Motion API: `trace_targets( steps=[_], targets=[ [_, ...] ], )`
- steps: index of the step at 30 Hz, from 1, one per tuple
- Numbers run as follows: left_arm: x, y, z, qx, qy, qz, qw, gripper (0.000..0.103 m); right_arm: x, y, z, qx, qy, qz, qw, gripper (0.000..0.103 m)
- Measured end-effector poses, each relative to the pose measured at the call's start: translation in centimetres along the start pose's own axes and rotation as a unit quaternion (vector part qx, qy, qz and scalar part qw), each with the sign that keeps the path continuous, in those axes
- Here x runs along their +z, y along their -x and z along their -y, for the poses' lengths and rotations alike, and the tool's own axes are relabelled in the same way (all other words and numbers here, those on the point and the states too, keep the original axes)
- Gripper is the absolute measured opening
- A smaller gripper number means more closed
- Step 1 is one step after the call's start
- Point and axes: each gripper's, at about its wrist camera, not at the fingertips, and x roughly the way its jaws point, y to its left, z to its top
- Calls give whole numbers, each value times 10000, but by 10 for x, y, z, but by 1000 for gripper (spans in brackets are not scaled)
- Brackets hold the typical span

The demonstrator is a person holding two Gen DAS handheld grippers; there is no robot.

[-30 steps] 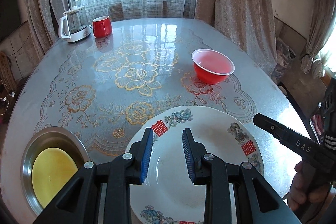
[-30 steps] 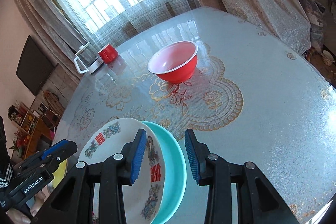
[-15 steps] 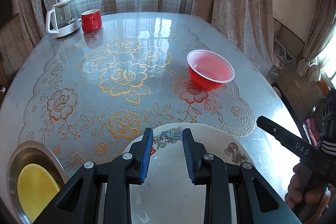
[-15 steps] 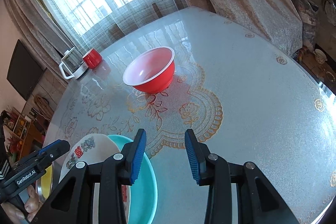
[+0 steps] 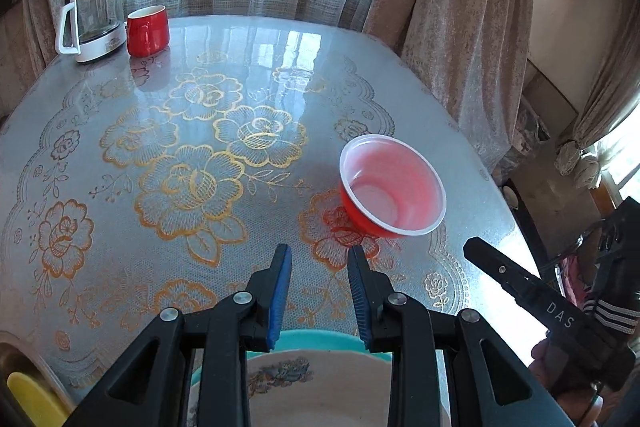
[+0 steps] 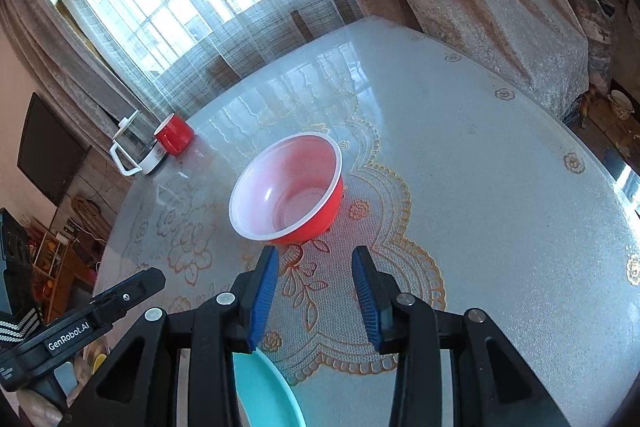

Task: Organize plates and bowls
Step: 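Move the right gripper past the plate stack to the red bowl, then close the right gripper on the red bowl rim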

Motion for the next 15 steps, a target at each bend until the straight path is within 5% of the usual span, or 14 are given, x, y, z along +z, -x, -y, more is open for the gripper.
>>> trace_targets(
  steps=[15],
  targets=[
    [36, -78, 5, -133, 314, -572, 9978, 30, 36, -51, -6, -100, 50, -238, 9997, 38]
  ],
)
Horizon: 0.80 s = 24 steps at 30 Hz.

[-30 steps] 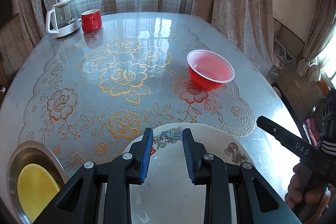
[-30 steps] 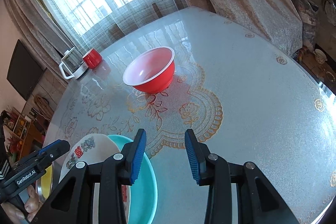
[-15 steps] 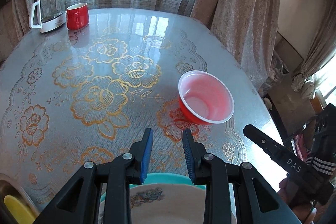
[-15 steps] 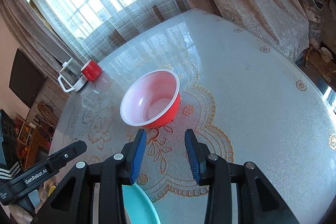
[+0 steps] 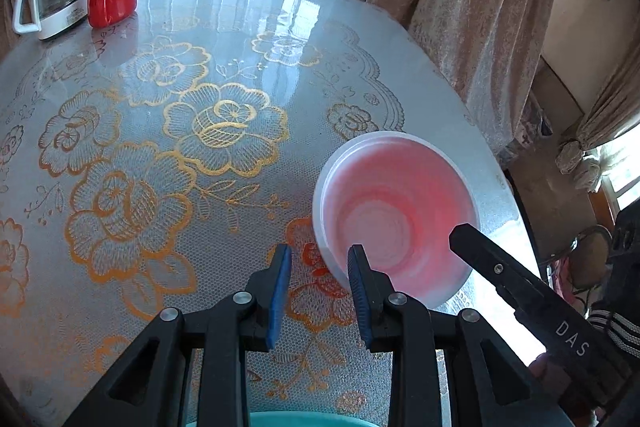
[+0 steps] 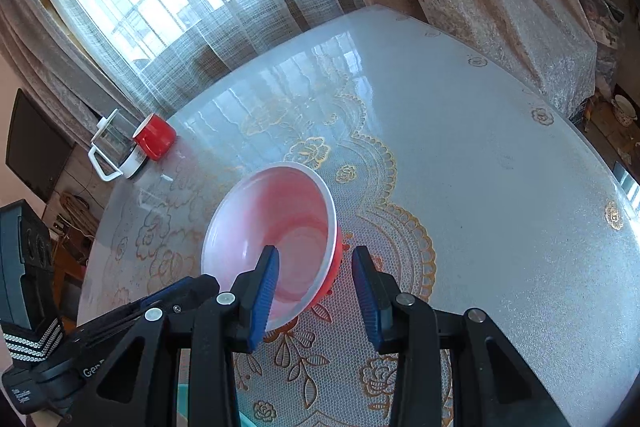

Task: Organize plates and bowls
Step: 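Close the right gripper on the red bowl rim, then lift the red bowl and carry it toward the steel bowl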

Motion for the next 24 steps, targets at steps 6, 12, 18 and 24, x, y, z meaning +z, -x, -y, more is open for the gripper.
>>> trace_targets(
  steps=[6, 12, 18, 24],
  targets=[
    [6, 3, -9, -219, 215, 176, 9994, 30, 0, -10, 2, 28, 6, -101, 9999, 38],
    [11, 11, -9, -205, 60, 383, 9990, 30, 3, -4, 12, 72, -134, -8, 9999, 38],
    [12, -7, 0, -81, -54, 97, 9999, 29, -1, -5, 16, 67, -228, -54, 9997, 38],
    [0, -10, 6, 38, -131, -41, 9999, 10, -14, 1, 18, 175, -320, -117, 9993, 32]
  ],
)
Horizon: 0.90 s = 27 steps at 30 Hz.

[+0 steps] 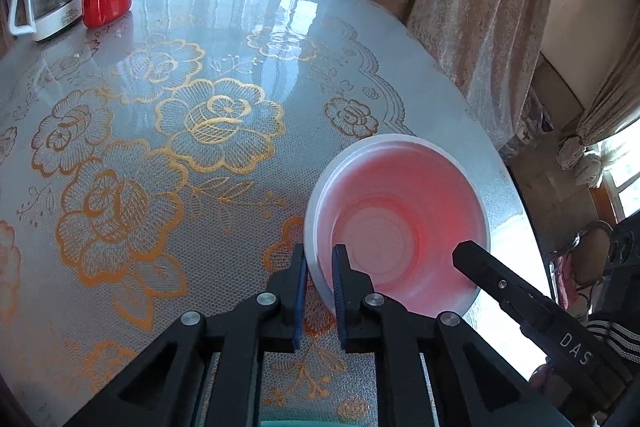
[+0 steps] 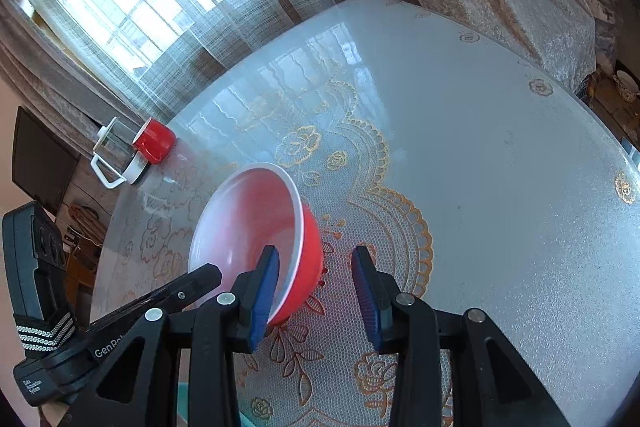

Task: Organize plates and bowls
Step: 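Lift the red bowl and carry it toward the steel bowl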

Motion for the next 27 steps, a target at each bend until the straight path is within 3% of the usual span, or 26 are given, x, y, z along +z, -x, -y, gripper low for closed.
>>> trace_targets(
  steps=[3, 5, 12, 19, 21, 24, 27],
  targets=[
    [-7, 3, 8, -6, -89, 2, 10000, 7, -6, 3, -2, -51, 41, -25, 10000, 19],
    [-13, 9, 10, 47, -129, 13, 9999, 7, -8, 9, -4, -51, 50, 1, 10000, 17],
    [-29, 22, 8, 88, -113, -193, 9997, 7, -16, 23, 0, 89, -55, -126, 9999, 21],
    [-41, 29, 8, 180, -133, -126, 9997, 8, -25, 34, 12, 136, -207, -72, 9997, 28],
    [-44, 32, 7, 63, -107, -94, 9999, 12, -28, 39, 15, 149, -226, -16, 9996, 28],
    [-49, 36, 6, -14, -69, -87, 9999, 29, -35, 44, 13, 249, -144, 22, 9996, 27],
    [-53, 34, 10, -83, -146, -101, 9998, 29, -41, 40, 5, 169, 6, 8, 9999, 20]
  ],
)
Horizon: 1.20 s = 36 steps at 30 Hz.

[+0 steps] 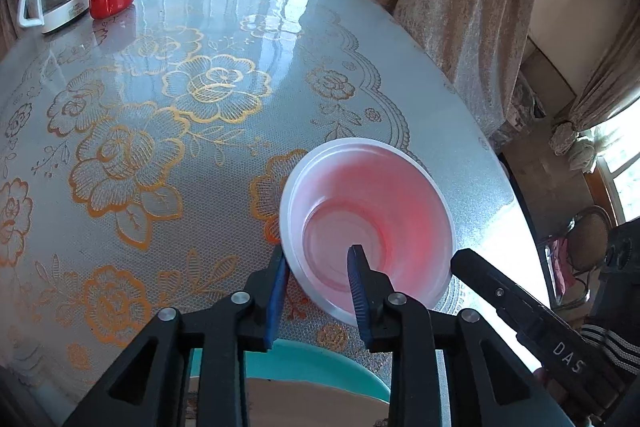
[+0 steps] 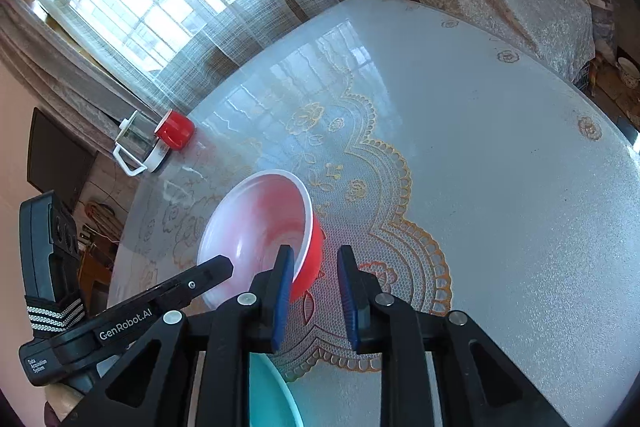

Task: Organize plates and bowls
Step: 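Lift the red bowl and carry it toward the steel bowl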

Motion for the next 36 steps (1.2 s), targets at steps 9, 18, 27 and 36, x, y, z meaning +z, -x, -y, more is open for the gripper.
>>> trace_targets(
  steps=[9, 18, 27, 36],
  targets=[
    [-3, 2, 7, 260, -291, 257, 9989, 14, -3, -5, -6, 59, -13, 16, 10000, 14],
    [-16, 32, 12, 293, -324, 577, 9974, 14, -10, 9, -9, 220, -82, 143, 9996, 14],
    [-37, 69, 14, 362, -499, 1034, 9927, 14, -19, 26, -23, 326, 69, 272, 9991, 14],
    [-52, 97, 5, 377, -483, 1294, 9897, 14, -30, 33, -42, 485, 188, 252, 9983, 14]
  ],
)
